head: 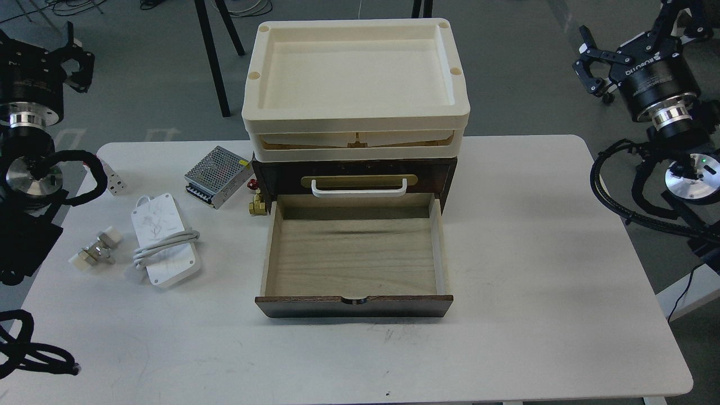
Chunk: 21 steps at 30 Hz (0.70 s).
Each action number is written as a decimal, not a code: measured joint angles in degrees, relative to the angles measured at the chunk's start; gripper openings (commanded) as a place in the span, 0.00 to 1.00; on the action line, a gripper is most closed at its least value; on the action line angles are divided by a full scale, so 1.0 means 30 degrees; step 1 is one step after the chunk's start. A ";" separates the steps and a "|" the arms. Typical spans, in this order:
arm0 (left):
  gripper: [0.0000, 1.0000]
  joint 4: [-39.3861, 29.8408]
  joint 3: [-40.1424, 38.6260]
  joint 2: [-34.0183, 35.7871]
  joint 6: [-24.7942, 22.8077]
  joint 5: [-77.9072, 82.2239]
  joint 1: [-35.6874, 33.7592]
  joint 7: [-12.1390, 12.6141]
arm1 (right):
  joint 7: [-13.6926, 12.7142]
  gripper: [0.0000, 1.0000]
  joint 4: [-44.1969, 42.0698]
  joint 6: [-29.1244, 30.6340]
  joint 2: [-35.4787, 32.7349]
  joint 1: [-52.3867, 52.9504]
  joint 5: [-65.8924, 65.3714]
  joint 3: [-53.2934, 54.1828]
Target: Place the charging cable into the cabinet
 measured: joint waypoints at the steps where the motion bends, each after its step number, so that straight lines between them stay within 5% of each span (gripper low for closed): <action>1: 1.00 -0.1142 -0.0853 0.0424 0.0000 -0.0002 0.0346 -0.0009 | 0.0000 1.00 -0.0003 0.0000 -0.0001 0.0000 0.0000 0.0010; 7: 1.00 -0.8969 -0.2055 0.3718 0.0000 0.2205 0.1675 -0.0025 | 0.0173 1.00 0.0136 -0.0052 0.0016 -0.0239 0.0056 0.0211; 14: 1.00 -1.6816 -0.0769 0.9054 -0.0018 1.5649 0.1968 -0.0010 | 0.0379 1.00 0.0225 -0.0027 0.0012 -0.1007 0.0088 0.1187; 21: 0.99 -1.8265 0.4322 1.2880 0.0001 2.9460 0.2810 -0.0007 | 0.0380 1.00 0.0227 0.0028 -0.0158 -0.1746 0.0091 0.1592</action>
